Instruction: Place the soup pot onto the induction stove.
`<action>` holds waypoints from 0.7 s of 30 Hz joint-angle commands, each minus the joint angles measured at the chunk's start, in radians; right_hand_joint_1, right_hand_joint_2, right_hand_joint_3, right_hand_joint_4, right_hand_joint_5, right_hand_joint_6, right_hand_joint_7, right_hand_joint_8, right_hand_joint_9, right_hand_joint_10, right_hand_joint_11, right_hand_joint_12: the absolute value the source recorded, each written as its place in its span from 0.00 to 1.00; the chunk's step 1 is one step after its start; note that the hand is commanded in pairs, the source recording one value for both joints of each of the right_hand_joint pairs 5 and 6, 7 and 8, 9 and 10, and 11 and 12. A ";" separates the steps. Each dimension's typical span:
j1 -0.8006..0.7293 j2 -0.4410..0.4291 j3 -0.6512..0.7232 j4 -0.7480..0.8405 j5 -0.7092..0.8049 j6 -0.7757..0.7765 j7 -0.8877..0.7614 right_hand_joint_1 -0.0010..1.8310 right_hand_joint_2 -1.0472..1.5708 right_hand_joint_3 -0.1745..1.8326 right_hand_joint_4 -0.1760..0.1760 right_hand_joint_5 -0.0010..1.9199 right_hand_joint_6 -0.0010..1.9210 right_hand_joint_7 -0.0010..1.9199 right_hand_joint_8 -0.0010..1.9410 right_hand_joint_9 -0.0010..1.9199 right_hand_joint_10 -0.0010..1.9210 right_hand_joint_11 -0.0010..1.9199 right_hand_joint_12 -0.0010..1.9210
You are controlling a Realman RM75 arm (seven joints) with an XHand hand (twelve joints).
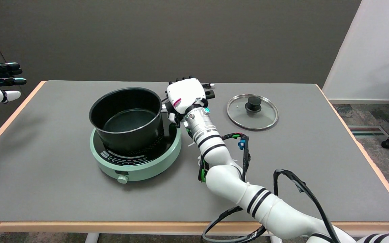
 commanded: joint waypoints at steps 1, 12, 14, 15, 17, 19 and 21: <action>-0.005 0.003 -0.004 0.007 0.000 0.014 0.000 0.54 0.82 0.44 0.28 0.73 0.72 0.73 0.72 0.73 0.72 0.73 0.72; -0.056 0.024 -0.008 0.087 -0.011 0.039 -0.007 0.54 0.70 0.65 0.48 0.59 0.59 0.59 0.58 0.59 0.59 0.59 0.59; -0.077 0.029 -0.008 0.112 -0.011 0.042 -0.007 0.54 0.65 0.71 0.52 0.56 0.56 0.56 0.55 0.56 0.56 0.56 0.56; -0.085 0.033 -0.008 0.122 -0.011 0.047 -0.007 0.54 0.64 0.72 0.52 0.55 0.55 0.55 0.55 0.55 0.55 0.55 0.55; -0.102 0.036 -0.008 0.138 -0.011 0.056 -0.007 0.54 0.62 0.75 0.53 0.55 0.55 0.55 0.54 0.55 0.55 0.55 0.55; -0.123 0.037 -0.008 0.152 -0.011 0.067 -0.008 0.54 0.60 0.76 0.54 0.54 0.54 0.54 0.53 0.54 0.54 0.54 0.54; -0.136 0.039 -0.008 0.161 -0.011 0.076 -0.008 0.54 0.59 0.78 0.54 0.53 0.53 0.53 0.53 0.53 0.53 0.53 0.53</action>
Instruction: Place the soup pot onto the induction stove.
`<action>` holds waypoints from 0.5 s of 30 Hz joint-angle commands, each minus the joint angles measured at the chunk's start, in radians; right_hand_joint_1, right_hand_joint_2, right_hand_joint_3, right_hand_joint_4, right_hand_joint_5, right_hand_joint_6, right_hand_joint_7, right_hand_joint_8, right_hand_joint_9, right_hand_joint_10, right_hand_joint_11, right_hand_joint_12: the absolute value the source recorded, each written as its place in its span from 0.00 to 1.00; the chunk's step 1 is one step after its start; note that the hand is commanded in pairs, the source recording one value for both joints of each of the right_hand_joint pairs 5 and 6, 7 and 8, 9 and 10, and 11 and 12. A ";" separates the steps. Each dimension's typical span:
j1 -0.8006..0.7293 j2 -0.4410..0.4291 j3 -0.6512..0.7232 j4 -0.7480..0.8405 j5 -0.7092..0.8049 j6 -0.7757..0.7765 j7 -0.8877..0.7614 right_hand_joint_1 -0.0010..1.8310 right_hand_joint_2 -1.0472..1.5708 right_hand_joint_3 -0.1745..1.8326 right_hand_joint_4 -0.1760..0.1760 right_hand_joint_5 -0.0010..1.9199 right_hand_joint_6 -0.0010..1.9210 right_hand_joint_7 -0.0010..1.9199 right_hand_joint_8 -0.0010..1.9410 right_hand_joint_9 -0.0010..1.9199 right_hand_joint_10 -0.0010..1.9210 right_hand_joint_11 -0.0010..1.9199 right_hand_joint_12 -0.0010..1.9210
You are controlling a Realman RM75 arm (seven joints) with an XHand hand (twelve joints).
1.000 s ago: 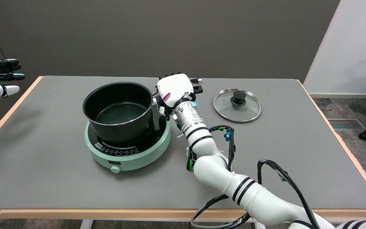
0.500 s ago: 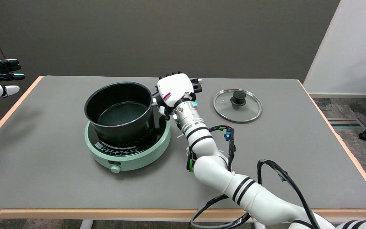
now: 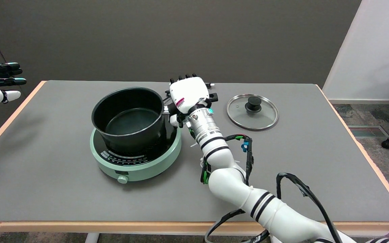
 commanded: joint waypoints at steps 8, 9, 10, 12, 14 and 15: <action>-0.138 0.050 -0.004 0.170 -0.009 0.058 -0.007 0.54 0.55 0.82 0.56 0.51 0.51 0.51 0.51 0.51 0.51 0.51 0.51; -0.138 0.056 -0.005 0.175 -0.009 0.055 -0.005 0.54 0.54 0.82 0.56 0.51 0.51 0.51 0.50 0.51 0.51 0.51 0.51; -0.138 0.059 -0.005 0.176 -0.009 0.053 -0.003 0.54 0.54 0.83 0.56 0.51 0.51 0.51 0.50 0.51 0.51 0.51 0.51; -0.135 0.065 -0.008 0.176 -0.008 0.050 0.000 0.54 0.53 0.83 0.56 0.50 0.50 0.50 0.50 0.50 0.50 0.50 0.50; -0.132 0.070 -0.010 0.172 -0.004 0.049 0.001 0.54 0.53 0.84 0.56 0.50 0.50 0.50 0.50 0.50 0.50 0.50 0.50; -0.130 0.071 -0.012 0.170 -0.002 0.049 0.002 0.54 0.52 0.85 0.56 0.50 0.50 0.50 0.50 0.50 0.50 0.50 0.50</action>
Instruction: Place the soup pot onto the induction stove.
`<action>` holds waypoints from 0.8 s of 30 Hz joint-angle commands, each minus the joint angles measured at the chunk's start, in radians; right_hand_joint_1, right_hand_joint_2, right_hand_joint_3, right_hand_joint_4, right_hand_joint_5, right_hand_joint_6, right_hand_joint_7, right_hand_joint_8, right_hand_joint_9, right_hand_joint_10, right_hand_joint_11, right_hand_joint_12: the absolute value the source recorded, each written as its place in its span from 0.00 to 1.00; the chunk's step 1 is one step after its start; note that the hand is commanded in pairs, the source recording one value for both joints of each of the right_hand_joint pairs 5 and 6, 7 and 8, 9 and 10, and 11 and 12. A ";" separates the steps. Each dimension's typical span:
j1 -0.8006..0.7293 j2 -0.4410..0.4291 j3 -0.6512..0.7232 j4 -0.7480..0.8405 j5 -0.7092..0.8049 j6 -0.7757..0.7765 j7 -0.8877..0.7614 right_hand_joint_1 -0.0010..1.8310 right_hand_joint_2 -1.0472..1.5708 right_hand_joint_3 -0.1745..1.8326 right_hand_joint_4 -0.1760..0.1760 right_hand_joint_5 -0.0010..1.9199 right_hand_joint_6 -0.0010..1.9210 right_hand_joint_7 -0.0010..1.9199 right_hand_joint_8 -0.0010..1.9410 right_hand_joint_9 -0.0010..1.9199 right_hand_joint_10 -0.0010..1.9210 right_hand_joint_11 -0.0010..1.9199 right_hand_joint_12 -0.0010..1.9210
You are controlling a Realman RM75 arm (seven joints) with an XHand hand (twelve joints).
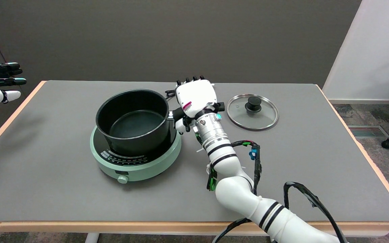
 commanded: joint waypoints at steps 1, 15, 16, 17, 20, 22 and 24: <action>-0.043 0.044 -0.010 0.068 0.004 0.012 0.006 0.54 0.52 0.85 0.56 0.50 0.50 0.50 0.49 0.50 0.50 0.50 0.50; 0.022 0.033 -0.039 -0.008 0.005 -0.024 0.008 0.55 0.32 1.00 1.00 0.42 0.42 0.42 0.42 0.42 0.42 0.42 0.42; 0.027 0.030 -0.040 -0.013 0.005 -0.024 0.008 0.56 0.31 1.00 1.00 0.42 0.42 0.42 0.41 0.42 0.42 0.42 0.42; 0.032 0.027 -0.041 -0.019 0.005 -0.024 0.008 0.56 0.31 1.00 1.00 0.41 0.41 0.41 0.41 0.41 0.41 0.41 0.41; 0.043 0.019 -0.048 -0.038 0.005 -0.019 0.010 0.56 0.30 1.00 1.00 0.40 0.40 0.40 0.40 0.40 0.40 0.40 0.40; 0.050 0.012 -0.050 -0.049 0.005 -0.018 0.010 0.56 0.29 1.00 1.00 0.40 0.40 0.40 0.39 0.40 0.40 0.40 0.40; 0.055 0.005 -0.051 -0.059 0.005 -0.016 0.010 0.56 0.29 1.00 1.00 0.39 0.39 0.39 0.39 0.39 0.39 0.39 0.39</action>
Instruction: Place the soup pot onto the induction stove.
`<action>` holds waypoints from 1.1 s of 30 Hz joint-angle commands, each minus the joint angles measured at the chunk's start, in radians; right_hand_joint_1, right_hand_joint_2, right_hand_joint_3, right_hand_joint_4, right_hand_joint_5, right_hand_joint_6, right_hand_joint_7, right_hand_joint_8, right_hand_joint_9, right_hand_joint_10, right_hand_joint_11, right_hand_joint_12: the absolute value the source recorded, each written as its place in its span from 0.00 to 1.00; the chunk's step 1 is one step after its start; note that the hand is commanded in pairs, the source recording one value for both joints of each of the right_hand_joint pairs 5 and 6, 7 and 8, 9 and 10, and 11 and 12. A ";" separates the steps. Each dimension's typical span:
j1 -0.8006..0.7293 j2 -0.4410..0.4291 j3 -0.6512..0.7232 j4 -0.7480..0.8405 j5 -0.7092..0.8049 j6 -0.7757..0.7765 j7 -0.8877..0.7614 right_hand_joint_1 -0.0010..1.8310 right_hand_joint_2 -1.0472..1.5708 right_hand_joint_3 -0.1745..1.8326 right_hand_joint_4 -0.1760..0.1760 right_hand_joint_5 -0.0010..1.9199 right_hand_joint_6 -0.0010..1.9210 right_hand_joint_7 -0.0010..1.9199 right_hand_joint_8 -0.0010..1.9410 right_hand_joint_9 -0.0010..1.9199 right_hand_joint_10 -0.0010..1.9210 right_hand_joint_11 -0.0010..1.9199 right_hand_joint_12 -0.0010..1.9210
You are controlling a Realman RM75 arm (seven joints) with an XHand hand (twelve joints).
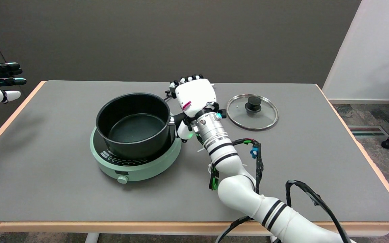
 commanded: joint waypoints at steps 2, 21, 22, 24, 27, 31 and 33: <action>0.057 -0.032 -0.027 -0.077 0.002 -0.007 0.004 0.56 0.29 1.00 1.00 0.39 0.39 0.39 0.39 0.39 0.39 0.39 0.39; 0.107 -0.045 -0.030 -0.108 0.002 -0.010 0.004 0.56 0.28 1.00 1.00 0.37 0.37 0.37 0.37 0.37 0.37 0.37 0.37; 0.110 -0.046 -0.031 -0.111 0.002 -0.011 0.004 0.56 0.28 1.00 1.00 0.37 0.37 0.37 0.37 0.37 0.37 0.37 0.37; 0.113 -0.048 -0.034 -0.116 0.003 -0.012 0.004 0.56 0.28 1.00 1.00 0.37 0.37 0.37 0.36 0.37 0.37 0.37 0.37; 0.115 -0.054 -0.033 -0.122 0.003 -0.011 0.005 0.56 0.28 1.00 1.00 0.36 0.36 0.36 0.36 0.36 0.36 0.36 0.36; 0.119 -0.056 -0.034 -0.127 0.003 -0.009 0.011 0.56 0.28 1.00 1.00 0.36 0.36 0.36 0.36 0.36 0.36 0.36 0.36; 0.119 -0.057 -0.034 -0.129 0.003 -0.010 0.012 0.56 0.28 1.00 1.00 0.36 0.36 0.36 0.36 0.36 0.36 0.36 0.36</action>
